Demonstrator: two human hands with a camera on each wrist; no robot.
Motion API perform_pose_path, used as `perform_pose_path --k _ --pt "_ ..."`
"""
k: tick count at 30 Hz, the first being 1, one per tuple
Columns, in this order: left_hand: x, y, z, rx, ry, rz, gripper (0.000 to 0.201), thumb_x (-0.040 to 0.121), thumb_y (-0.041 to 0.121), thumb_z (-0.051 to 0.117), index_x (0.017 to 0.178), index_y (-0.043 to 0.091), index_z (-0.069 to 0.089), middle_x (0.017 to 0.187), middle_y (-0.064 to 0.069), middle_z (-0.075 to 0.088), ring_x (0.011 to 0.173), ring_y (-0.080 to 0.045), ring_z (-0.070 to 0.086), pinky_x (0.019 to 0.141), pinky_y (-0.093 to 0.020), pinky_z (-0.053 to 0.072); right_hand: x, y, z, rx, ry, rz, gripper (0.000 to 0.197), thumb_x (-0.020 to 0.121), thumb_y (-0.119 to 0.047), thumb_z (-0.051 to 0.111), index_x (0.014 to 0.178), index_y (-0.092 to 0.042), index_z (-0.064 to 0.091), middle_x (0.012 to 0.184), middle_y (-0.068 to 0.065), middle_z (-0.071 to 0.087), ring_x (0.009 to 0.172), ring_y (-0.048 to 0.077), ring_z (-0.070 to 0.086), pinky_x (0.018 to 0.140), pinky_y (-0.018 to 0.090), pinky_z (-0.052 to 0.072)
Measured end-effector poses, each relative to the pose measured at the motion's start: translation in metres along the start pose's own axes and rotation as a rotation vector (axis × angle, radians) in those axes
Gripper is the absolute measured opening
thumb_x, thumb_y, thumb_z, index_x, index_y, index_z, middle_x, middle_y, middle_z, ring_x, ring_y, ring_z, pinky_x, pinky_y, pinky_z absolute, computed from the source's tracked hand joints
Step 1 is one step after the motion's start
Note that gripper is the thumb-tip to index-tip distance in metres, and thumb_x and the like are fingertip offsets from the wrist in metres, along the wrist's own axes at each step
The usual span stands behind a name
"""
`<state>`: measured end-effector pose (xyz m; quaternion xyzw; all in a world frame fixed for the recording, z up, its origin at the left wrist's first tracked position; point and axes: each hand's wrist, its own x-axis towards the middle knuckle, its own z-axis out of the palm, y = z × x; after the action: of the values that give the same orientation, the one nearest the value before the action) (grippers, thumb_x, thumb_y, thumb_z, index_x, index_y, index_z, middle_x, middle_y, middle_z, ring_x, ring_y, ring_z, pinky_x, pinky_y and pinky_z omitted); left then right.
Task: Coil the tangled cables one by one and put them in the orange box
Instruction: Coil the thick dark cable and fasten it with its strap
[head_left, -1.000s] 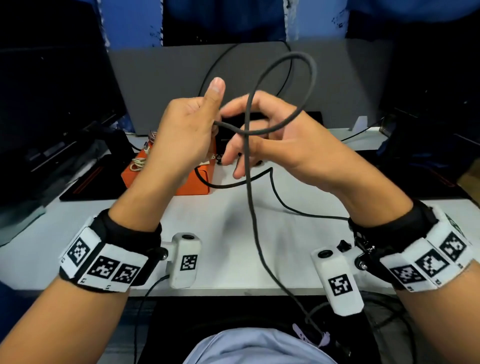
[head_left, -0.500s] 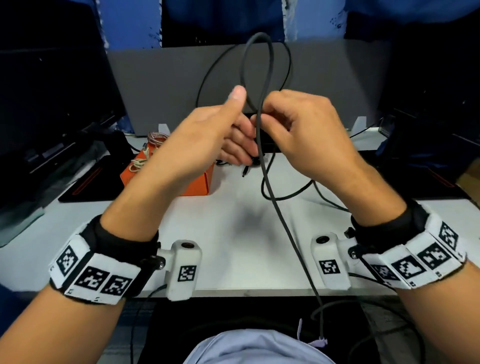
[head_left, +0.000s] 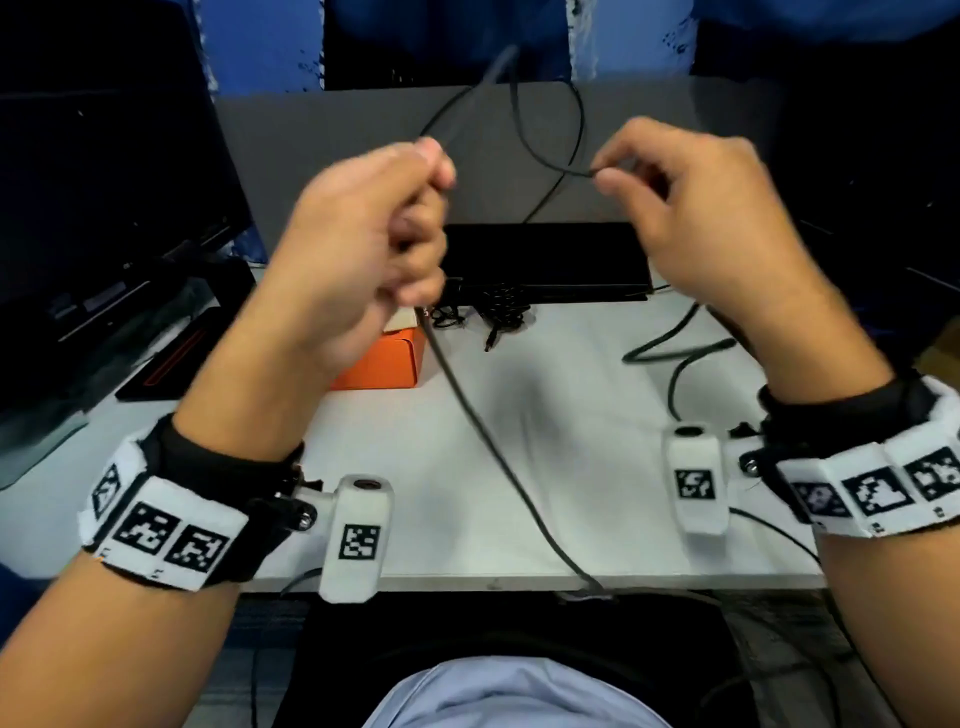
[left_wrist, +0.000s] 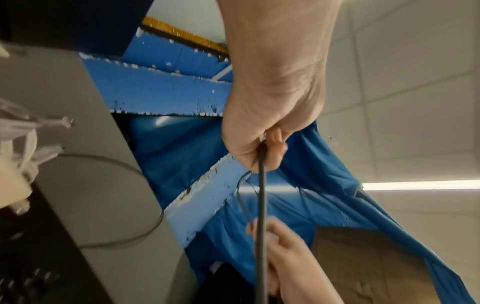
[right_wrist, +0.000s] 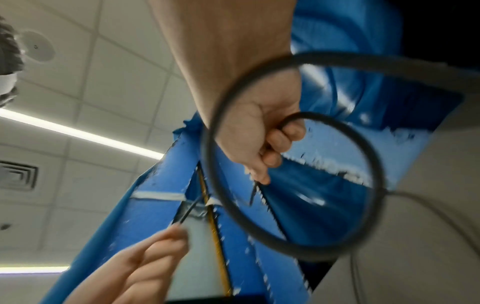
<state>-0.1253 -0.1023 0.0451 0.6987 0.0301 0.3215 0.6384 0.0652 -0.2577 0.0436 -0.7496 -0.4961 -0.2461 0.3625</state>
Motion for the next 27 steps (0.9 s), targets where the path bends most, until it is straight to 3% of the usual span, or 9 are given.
perform_pose_path --k 5,7,9,11,13,16,18,23,27 --pt "0.007 0.005 -0.029 0.104 0.12 -0.023 0.03 0.11 0.033 0.042 0.088 0.018 0.056 0.058 0.009 0.03 0.044 -0.006 0.02 0.04 -0.021 0.018 0.005 0.041 -0.029 -0.168 -0.217 0.292 0.003 0.102 -0.035 0.062 0.104 -0.036 0.063 0.107 -0.002 0.069 0.115 0.028 0.06 0.103 0.05 0.049" --pt "0.007 -0.003 -0.019 0.198 0.091 -0.065 0.032 0.11 0.034 0.043 0.087 0.018 0.059 0.059 0.008 0.031 0.046 -0.007 0.019 0.042 -0.023 0.015 0.003 0.031 -0.031 -0.144 -0.185 0.202 0.028 0.102 -0.028 0.06 0.129 -0.036 0.058 0.136 -0.002 0.06 0.134 0.022 0.051 0.116 0.048 0.038" --pt "0.005 -0.011 -0.003 0.282 0.02 -0.079 0.033 0.109 0.035 0.046 0.085 0.018 0.062 0.059 0.007 0.031 0.049 -0.011 0.017 0.046 -0.03 0.011 -0.003 0.001 -0.027 0.052 -0.146 0.033 0.051 0.102 -0.026 0.056 0.151 -0.028 0.043 0.152 -0.008 0.048 0.142 0.007 0.043 0.122 0.034 0.03" --pt "0.001 -0.016 0.011 0.308 -0.064 -0.071 0.035 0.107 0.036 0.05 0.08 0.018 0.062 0.058 0.005 0.028 0.051 -0.015 0.014 0.049 -0.032 0.009 -0.015 -0.036 -0.016 0.215 -0.187 -0.11 0.055 0.101 -0.034 0.054 0.154 -0.026 0.04 0.145 -0.01 0.055 0.133 0.001 0.05 0.114 0.024 0.037" --pt "-0.003 -0.014 0.017 0.304 -0.109 -0.061 0.036 0.106 0.037 0.052 0.078 0.014 0.058 0.058 0.003 0.026 0.053 -0.017 0.012 0.048 -0.032 0.009 -0.021 -0.056 -0.003 0.208 -0.251 -0.168 0.047 0.104 -0.043 0.052 0.147 -0.026 0.051 0.122 -0.014 0.066 0.108 -0.001 0.06 0.096 0.02 0.046" --pt "-0.007 -0.004 0.012 0.301 -0.106 -0.067 0.039 0.105 0.04 0.052 0.075 0.016 0.058 0.055 0.003 0.029 0.049 -0.016 0.015 0.045 -0.03 0.012 -0.015 -0.056 -0.004 0.247 -0.183 -0.186 0.026 0.104 -0.039 0.056 0.114 -0.023 0.073 0.089 -0.012 0.07 0.082 0.002 0.062 0.076 0.025 0.049" --pt "-0.007 0.001 0.005 0.277 -0.116 -0.088 0.038 0.103 0.044 0.052 0.076 0.017 0.059 0.055 0.003 0.029 0.047 -0.014 0.017 0.044 -0.029 0.015 -0.007 -0.041 -0.014 0.242 -0.066 -0.16 0.027 0.104 -0.038 0.056 0.098 -0.02 0.075 0.08 -0.006 0.067 0.071 0.0 0.055 0.069 0.026 0.044" --pt "-0.003 0.003 -0.01 0.229 -0.158 -0.13 0.036 0.101 0.042 0.054 0.075 0.017 0.054 0.056 0.004 0.027 0.044 -0.01 0.022 0.043 -0.023 0.028 0.013 0.029 -0.039 0.049 0.365 0.116 0.04 0.104 -0.048 0.045 0.1 -0.017 0.07 0.092 0.006 0.066 0.082 0.009 0.056 0.077 0.035 0.047" --pt "0.002 0.004 -0.022 0.246 -0.09 -0.1 0.034 0.105 0.039 0.051 0.079 0.018 0.056 0.058 0.006 0.031 0.045 -0.009 0.027 0.046 -0.023 0.035 0.012 0.078 -0.05 -0.101 0.312 0.456 0.051 0.098 -0.055 0.036 0.109 -0.018 0.07 0.105 0.013 0.07 0.104 0.03 0.065 0.094 0.041 0.051"
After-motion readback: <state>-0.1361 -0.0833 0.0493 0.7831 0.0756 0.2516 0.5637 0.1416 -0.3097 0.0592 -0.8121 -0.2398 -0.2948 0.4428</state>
